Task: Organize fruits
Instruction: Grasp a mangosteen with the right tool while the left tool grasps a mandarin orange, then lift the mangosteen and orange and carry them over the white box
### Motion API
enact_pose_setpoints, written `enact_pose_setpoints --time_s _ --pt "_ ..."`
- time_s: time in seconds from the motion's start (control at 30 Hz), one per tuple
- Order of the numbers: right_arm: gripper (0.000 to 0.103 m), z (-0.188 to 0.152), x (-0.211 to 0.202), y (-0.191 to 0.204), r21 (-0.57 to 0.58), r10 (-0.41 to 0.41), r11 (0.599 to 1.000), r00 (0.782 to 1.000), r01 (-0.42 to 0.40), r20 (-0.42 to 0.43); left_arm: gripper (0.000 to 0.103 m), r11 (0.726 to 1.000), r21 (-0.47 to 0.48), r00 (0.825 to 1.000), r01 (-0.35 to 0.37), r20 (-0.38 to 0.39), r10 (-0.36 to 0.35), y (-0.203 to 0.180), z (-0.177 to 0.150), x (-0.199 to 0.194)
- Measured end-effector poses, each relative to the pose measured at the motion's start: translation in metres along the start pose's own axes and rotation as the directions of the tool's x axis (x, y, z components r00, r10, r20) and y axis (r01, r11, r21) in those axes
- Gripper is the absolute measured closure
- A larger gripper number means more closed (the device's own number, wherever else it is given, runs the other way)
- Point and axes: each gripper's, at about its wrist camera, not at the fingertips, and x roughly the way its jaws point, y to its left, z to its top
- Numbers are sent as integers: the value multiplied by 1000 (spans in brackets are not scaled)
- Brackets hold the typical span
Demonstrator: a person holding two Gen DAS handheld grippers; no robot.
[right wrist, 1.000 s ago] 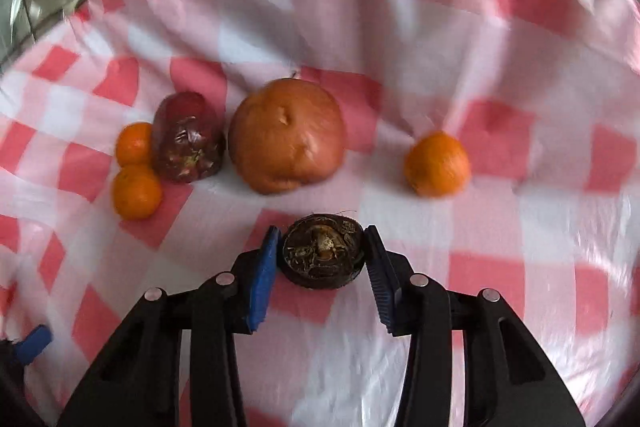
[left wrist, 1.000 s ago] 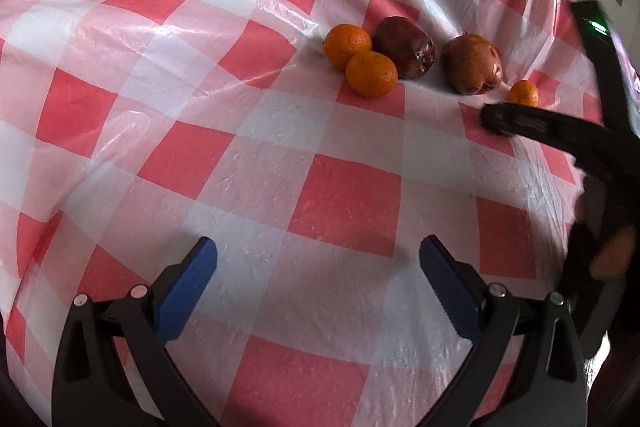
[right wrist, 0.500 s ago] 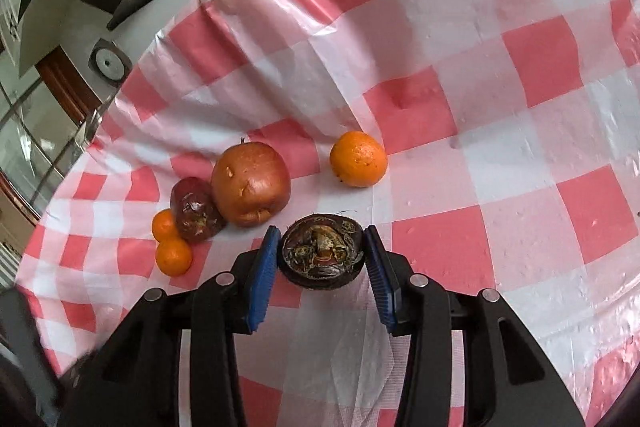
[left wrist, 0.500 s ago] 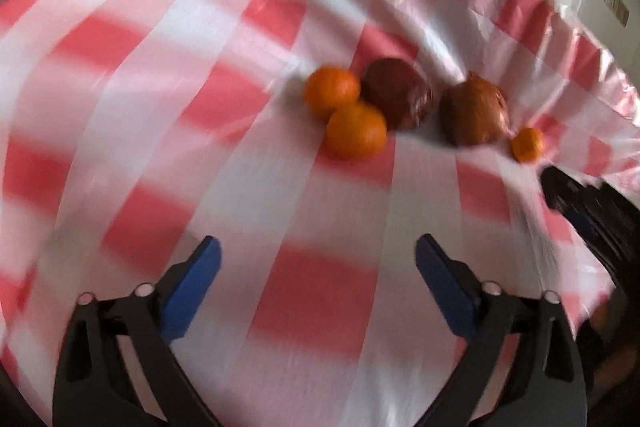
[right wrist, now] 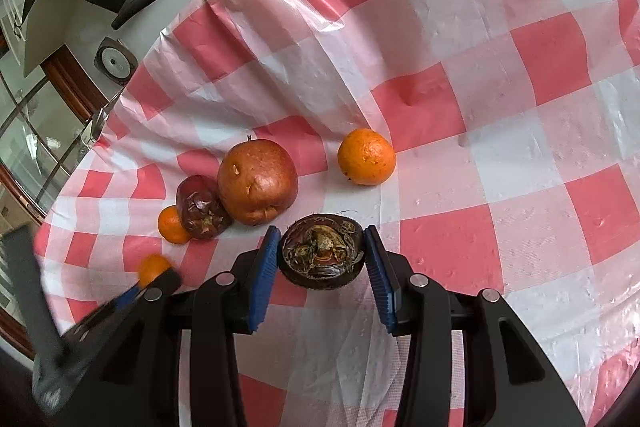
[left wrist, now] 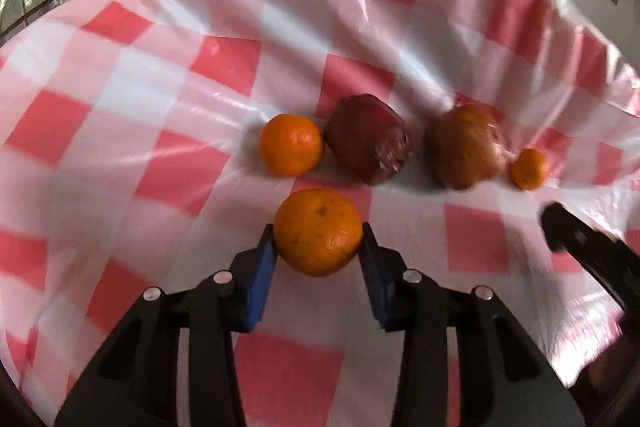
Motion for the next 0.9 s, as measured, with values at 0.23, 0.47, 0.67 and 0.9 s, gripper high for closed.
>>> enact_pose_setpoints --time_s 0.23,0.47,0.67,0.9 --pt "60 0 2 1 2 -15 1000 1000 15 -9 62 999 19 998 -46 38 45 10 -36 -41" --pt "60 2 7 -1 12 -53 999 998 53 -33 62 999 -20 999 -45 27 46 33 -81 -87" --pt "60 -10 -3 11 -41 -91 995 994 88 -54 62 997 -21 996 -78 36 79 59 -126 -138" --pt "60 -72 -44 48 -120 -34 992 995 22 -99 62 991 -71 993 -112 24 114 99 -168 -166"
